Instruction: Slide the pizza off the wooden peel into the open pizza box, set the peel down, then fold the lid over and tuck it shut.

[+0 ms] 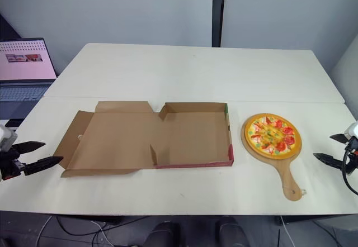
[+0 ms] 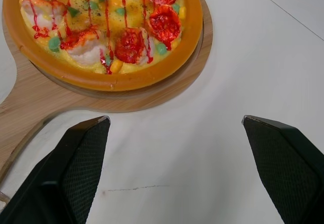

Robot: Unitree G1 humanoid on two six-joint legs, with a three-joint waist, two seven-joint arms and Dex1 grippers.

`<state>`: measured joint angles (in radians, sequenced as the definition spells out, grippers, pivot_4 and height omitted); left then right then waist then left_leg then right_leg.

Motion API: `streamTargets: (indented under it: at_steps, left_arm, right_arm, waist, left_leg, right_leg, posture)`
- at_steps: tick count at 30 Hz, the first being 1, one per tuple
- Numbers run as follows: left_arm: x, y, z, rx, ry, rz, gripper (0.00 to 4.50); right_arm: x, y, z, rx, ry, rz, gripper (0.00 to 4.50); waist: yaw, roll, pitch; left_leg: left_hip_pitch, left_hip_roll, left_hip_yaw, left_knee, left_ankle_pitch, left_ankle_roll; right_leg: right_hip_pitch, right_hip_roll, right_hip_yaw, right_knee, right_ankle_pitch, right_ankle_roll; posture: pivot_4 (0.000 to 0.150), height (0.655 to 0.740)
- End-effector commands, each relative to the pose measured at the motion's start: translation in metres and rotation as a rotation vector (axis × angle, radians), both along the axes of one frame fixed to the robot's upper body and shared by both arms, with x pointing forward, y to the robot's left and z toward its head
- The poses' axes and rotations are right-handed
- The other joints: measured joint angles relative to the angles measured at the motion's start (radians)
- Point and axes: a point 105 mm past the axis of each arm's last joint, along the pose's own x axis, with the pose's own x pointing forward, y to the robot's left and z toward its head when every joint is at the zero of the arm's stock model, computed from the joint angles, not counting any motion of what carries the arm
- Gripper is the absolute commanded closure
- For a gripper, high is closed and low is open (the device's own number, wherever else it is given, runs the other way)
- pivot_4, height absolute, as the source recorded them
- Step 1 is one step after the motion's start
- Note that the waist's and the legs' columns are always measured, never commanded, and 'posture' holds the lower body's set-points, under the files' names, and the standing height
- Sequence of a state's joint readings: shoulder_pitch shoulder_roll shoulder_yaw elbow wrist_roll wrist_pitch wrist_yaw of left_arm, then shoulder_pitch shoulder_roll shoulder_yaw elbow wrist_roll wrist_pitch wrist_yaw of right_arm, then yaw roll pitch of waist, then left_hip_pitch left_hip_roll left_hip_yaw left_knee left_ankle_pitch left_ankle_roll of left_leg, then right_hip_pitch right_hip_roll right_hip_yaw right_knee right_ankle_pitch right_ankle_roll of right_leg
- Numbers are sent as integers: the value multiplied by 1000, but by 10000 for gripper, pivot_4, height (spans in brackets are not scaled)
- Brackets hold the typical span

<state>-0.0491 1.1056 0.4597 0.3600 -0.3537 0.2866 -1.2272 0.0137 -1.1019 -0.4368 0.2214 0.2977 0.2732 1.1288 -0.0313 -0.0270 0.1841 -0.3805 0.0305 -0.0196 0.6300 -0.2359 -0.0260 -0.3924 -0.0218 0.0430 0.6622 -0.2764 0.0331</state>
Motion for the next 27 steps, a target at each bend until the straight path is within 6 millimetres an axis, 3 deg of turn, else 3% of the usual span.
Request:
streamTargets:
  at_steps: [1,5,9,15,20,27]
  left_arm:
    - [13,-47,23,1,-75,-184,515]
    - [22,-110,38,-44,-121,-398,515]
    - [20,-169,47,-79,-133,-636,515]
    - [6,-234,54,-104,-153,-927,515]
    - [-15,-270,63,-189,-153,-1109,515]
    - [-28,-277,61,-210,-145,-1145,515]
  right_arm:
    - [0,-3,22,24,-89,-23,0]
    - [-11,4,26,78,-95,-26,0]
    - [-27,33,27,155,-91,-6,0]
    - [-44,72,5,174,-37,-64,0]
    - [-42,86,-28,120,43,-173,0]
    - [-37,101,-61,131,133,-252,0]
  waist:
    - [3,0,0]
    - [8,0,0]
    - [5,0,0]
    - [-3,0,0]
    - [-2,0,0]
    - [-2,0,0]
  left_leg:
    - [0,0,0,0,0,0]
    - [-1,-2,-2,0,0,0]
    - [-1,-2,-4,0,0,0]
    - [-1,-3,-3,0,0,0]
    - [0,-4,-3,3,0,0]
    - [0,-4,-4,3,0,0]
  right_leg:
    - [0,0,0,0,0,0]
    - [2,0,0,0,-1,2]
    - [2,2,0,0,-1,2]
    - [3,4,1,1,-1,3]
    - [3,5,1,0,-1,3]
    - [3,5,1,0,-1,3]
  posture:
    - [1500,7316]
    - [1500,7316]
    - [1500,7316]
    - [1500,7316]
    - [1500,7316]
    - [1500,7316]
